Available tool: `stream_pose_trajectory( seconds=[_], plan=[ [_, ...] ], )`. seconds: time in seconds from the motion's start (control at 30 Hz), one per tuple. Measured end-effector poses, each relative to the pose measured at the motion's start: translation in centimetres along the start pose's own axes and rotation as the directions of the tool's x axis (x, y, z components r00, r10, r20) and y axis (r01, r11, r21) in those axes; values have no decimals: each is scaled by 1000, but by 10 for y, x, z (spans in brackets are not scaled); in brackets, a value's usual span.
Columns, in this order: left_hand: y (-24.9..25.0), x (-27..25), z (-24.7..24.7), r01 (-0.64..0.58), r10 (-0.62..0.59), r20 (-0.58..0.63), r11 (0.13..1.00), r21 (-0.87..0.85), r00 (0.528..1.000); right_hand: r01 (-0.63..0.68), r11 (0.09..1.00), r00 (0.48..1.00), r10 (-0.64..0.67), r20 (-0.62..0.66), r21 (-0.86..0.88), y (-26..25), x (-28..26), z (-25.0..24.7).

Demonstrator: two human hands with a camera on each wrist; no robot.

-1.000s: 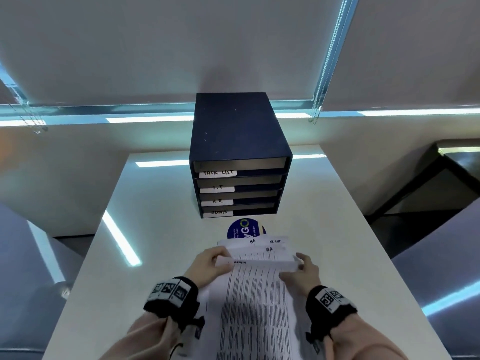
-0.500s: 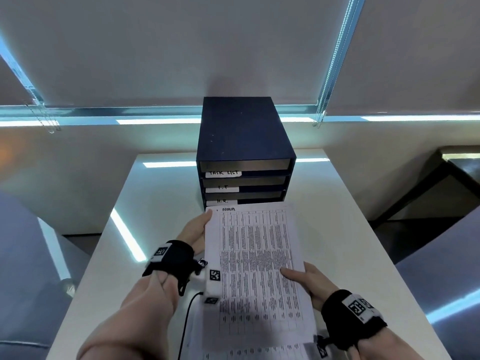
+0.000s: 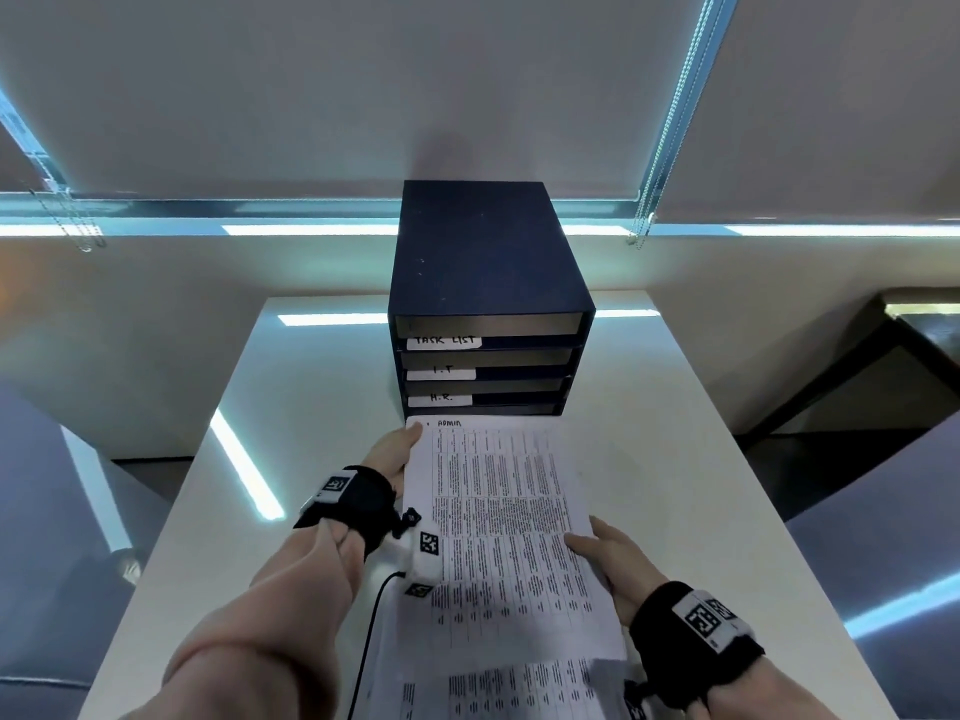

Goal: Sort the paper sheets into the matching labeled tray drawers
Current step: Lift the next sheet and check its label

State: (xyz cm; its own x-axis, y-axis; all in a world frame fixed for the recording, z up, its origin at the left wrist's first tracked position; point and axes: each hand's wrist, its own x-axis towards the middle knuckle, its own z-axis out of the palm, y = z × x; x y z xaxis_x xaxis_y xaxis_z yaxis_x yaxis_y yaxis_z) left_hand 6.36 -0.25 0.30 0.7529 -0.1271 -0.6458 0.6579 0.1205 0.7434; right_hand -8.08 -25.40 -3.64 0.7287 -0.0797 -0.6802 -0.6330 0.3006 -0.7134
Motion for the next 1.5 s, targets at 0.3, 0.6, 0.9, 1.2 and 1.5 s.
stream_pose_trajectory(
  seconds=[0.3, 0.6, 0.9, 1.2, 1.5],
  plan=[
    [-28, 22, -11, 154, -153, -21, 963, 221, 988, -182, 966, 979, 161, -122, -182, -46, 69, 5],
    [-42, 22, -10, 220, -228, 76, 970, 101, 971, -212, 895, 976, 171, -138, -393, -91, 135, 9],
    [-62, 12, -26, 153, -159, 79, 985, 83, 984, -251, 948, 962, 266, 56, -198, -26, 79, 9],
    [-49, 20, -13, 136, -134, 80, 991, -14, 988, -162, 971, 980, 138, -143, -173, -49, 99, 15],
    [-58, 60, -5, 101, -98, -26, 987, 128, 995, -91, 951, 995, 78, -56, -295, -97, 122, 19]
  ],
)
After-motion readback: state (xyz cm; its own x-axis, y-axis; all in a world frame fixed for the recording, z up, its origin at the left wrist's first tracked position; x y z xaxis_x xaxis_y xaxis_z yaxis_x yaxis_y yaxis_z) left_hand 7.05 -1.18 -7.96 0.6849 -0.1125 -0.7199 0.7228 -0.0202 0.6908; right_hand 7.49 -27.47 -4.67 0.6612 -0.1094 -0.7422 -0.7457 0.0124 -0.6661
